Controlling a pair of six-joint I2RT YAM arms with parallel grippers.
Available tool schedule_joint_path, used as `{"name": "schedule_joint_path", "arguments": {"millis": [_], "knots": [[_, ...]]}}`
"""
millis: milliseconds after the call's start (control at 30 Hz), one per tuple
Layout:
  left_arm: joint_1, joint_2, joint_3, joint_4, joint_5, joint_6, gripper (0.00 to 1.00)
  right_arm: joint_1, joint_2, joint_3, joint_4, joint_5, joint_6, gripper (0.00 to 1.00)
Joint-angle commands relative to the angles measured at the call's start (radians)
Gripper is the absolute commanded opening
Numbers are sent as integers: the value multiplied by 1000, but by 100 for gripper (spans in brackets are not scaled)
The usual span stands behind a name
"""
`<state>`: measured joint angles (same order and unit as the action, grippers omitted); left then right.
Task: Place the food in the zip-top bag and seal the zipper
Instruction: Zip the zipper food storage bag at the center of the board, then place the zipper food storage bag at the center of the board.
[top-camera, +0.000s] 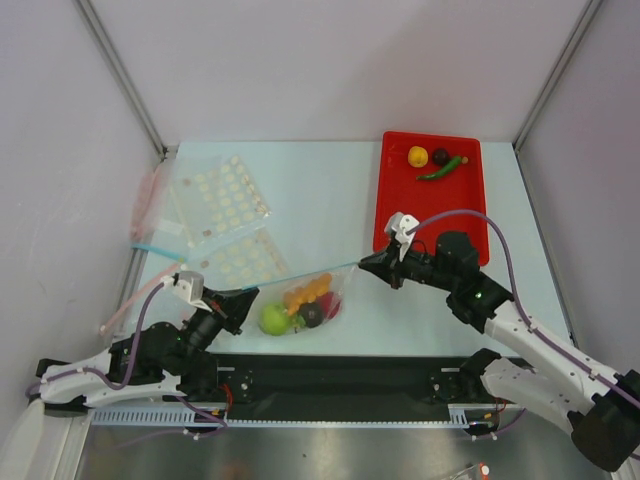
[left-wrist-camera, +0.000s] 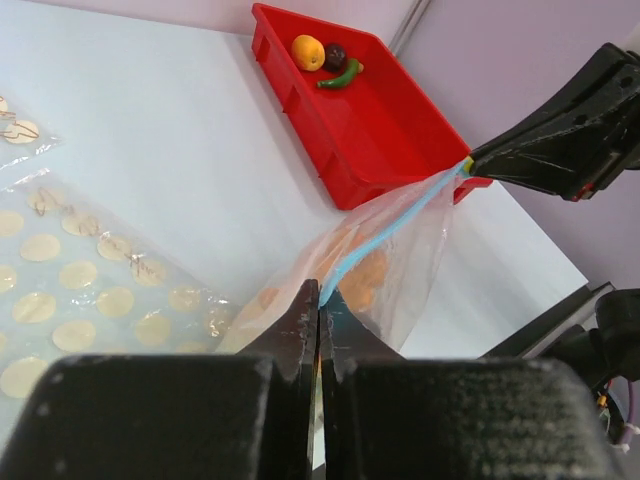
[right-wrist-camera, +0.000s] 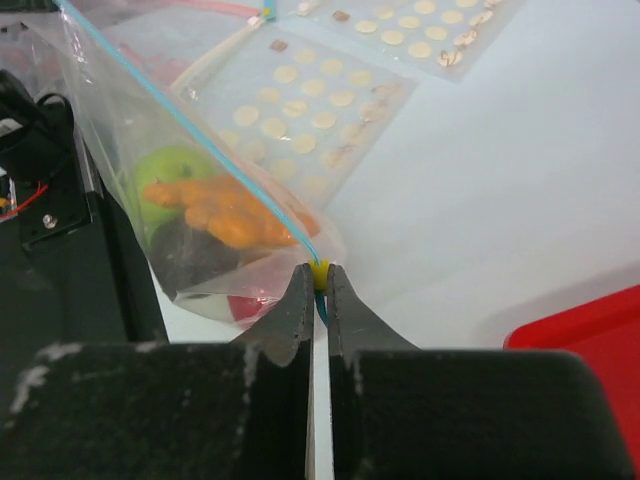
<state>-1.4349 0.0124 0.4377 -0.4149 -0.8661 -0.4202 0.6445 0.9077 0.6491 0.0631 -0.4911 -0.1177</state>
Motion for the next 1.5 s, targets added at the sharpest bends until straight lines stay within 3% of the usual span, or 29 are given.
{"name": "schedule_joint_path", "arguments": {"millis": [0, 300, 700, 900, 1133, 1267, 1400, 1467], "knots": [[4, -144, 53, 2, -128, -11, 0, -60, -75, -20, -22, 92, 35, 0], [4, -19, 52, 106, -152, 34, 0, -85, -104, -31, -8, 117, 58, 0], [30, 398, 104, 292, -176, 93, 0, -94, -150, -78, 55, 361, 148, 0], [304, 559, 183, 286, 206, 19, 1, -98, -165, -101, 72, 486, 187, 0], [540, 774, 193, 439, 467, -115, 0, -101, -159, -109, 80, 673, 274, 0], [654, 830, 153, 534, 532, -184, 1, -101, -158, -123, 89, 811, 303, 4], [654, 825, 76, 665, 475, -103, 7, -103, -162, -120, 83, 858, 322, 8], [654, 811, 67, 685, 478, -31, 13, -103, -176, -118, 86, 856, 319, 15]]}}
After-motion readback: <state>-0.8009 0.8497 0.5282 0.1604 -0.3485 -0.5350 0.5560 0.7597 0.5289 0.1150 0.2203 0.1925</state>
